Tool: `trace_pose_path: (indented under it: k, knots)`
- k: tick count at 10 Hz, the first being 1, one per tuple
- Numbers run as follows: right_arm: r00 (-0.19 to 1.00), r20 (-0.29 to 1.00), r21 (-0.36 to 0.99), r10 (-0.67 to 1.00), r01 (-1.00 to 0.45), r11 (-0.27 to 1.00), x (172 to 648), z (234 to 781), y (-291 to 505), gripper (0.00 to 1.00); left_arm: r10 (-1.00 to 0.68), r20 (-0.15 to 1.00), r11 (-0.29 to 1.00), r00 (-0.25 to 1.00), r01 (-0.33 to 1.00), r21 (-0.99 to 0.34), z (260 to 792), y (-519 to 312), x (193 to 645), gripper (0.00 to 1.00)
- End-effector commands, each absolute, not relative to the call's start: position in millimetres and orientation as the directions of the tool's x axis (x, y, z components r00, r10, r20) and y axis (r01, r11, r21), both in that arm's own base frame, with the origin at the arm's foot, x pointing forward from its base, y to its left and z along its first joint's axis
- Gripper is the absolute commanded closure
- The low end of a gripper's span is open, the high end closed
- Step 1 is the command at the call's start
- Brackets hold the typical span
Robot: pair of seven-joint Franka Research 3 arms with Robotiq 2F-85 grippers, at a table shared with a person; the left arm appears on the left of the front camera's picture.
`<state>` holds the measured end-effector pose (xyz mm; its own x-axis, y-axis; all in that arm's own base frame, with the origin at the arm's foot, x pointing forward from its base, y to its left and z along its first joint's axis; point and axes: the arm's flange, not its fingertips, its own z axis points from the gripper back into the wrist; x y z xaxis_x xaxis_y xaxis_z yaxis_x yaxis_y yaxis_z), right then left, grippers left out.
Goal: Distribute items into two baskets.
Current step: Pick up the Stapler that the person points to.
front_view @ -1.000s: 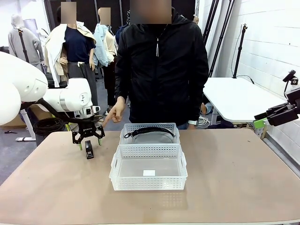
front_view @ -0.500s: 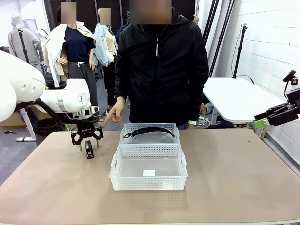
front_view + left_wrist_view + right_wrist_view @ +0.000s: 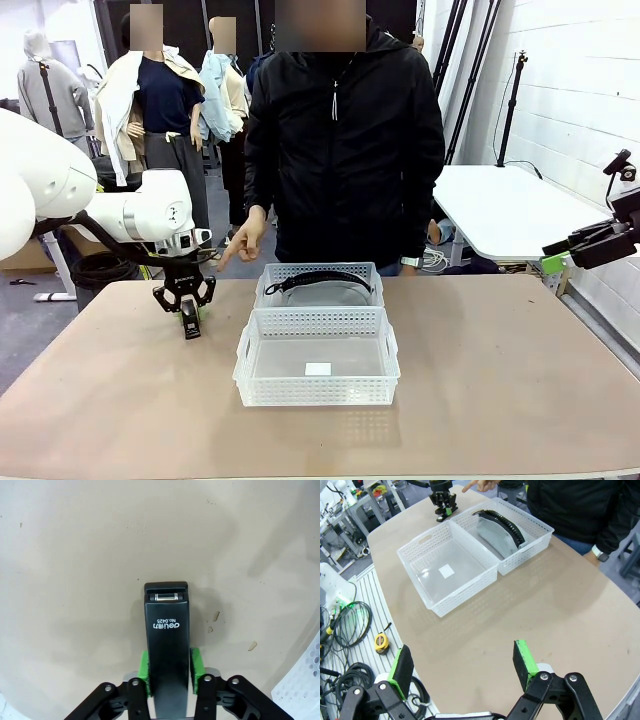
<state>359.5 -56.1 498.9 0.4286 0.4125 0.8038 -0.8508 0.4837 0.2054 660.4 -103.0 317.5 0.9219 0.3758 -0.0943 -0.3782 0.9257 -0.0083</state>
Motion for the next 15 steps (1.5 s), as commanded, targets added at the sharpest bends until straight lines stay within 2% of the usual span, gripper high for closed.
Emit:
trace_pose_path:
  k: [1,5,8,10,13,15]
  knots:
    - [0.411,0.823,0.201,0.392,-0.856,0.476,358.0,493.9,-54.3,0.0,0.355,-0.073,0.935,0.932,-0.356,-0.002,314.7,-97.3,659.0,1.0]
    - [0.411,0.823,0.201,0.392,-0.856,0.476,358.0,493.9,-54.3,0.0,0.284,-0.077,0.957,0.956,-0.287,-0.031,329.2,-71.3,658.1,1.0]
    - [0.411,0.823,0.201,0.392,-0.856,0.476,358.0,493.9,-54.3,0.0,0.229,-0.008,0.971,0.973,-0.229,-0.067,375.6,-15.4,632.4,1.0]
    - [0.411,0.823,0.201,0.392,-0.856,0.476,358.0,493.9,-54.3,0.0,0.203,-0.056,0.971,0.978,-0.208,-0.117,396.7,5.1,621.0,1.0]
    - [0.411,0.823,0.201,0.392,-0.856,0.476,358.0,493.9,-54.3,0.0,0.203,-0.018,0.968,0.979,-0.204,-0.144,449.2,37.1,597.5,1.0]
    - [0.411,0.823,0.201,0.392,-0.856,0.476,358.0,493.9,-54.3,0.0,0.174,-0.04,0.981,0.984,-0.177,-0.082,486.2,43.9,594.0,1.0]
